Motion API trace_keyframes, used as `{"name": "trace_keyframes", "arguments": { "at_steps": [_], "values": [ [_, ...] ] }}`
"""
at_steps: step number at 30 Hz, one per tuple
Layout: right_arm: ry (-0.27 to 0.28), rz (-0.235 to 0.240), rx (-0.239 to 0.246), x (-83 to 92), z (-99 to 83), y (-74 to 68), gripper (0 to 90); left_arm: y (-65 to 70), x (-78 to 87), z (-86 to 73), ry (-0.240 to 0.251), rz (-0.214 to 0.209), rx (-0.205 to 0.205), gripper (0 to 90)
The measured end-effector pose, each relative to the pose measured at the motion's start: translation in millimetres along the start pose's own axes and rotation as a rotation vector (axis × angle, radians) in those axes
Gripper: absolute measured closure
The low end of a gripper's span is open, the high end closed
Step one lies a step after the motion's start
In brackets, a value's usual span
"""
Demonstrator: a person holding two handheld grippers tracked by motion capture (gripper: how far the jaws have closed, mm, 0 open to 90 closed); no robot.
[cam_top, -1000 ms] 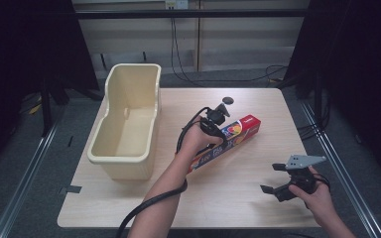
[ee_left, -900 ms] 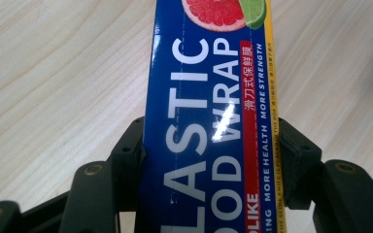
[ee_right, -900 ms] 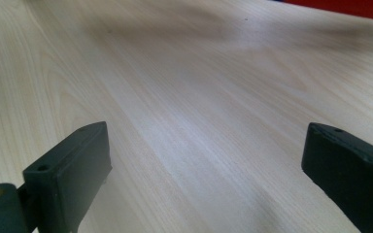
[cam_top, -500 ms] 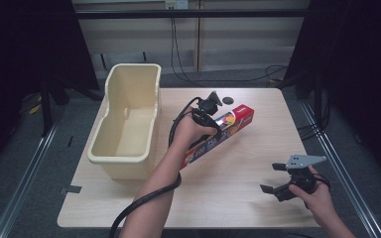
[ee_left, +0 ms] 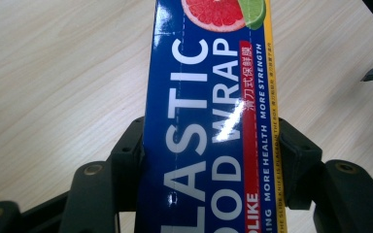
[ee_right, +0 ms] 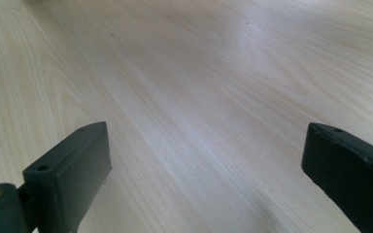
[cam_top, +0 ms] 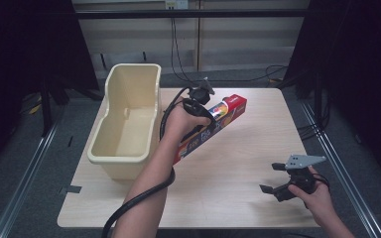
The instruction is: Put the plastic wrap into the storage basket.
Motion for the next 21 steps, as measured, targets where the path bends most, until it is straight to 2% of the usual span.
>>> {"name": "trace_keyframes", "arguments": {
  "at_steps": [4,5,11,14,17,21],
  "values": [
    [-0.001,-0.001,0.002,0.1,0.0,0.2,3.7,-1.1,9.2,2.2,0.011,0.017,0.012,41.2],
    [-0.001,0.000,0.000,0.0,-0.1,0.3,3.7,-2.0,12.4,2.8,0.001,0.017,0.005,41.2],
    [-0.003,0.001,-0.003,-0.3,0.0,-0.4,3.7,-4.4,28.0,8.1,0.017,0.044,0.031,41.1],
    [0.000,0.001,-0.002,-0.1,0.5,-0.7,3.7,-5.5,35.1,9.5,0.017,0.044,0.041,41.2],
    [-0.002,0.000,0.000,0.2,0.3,-0.3,3.7,-8.7,43.4,11.4,0.017,0.070,0.037,41.2],
    [-0.003,0.001,0.000,0.6,0.3,-0.4,3.7,-12.8,54.8,12.3,0.024,0.076,0.056,41.1]
  ]
}}
Point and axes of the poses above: each handheld gripper's, and its own axes: x roughly backward along the jaws, z roughly out of its top, y roughly to its right, the point moved 4 cm from there along -x, roughly forward along the jaws, and after that the axes turned 10 degrees about y, right-handed, at the moved point
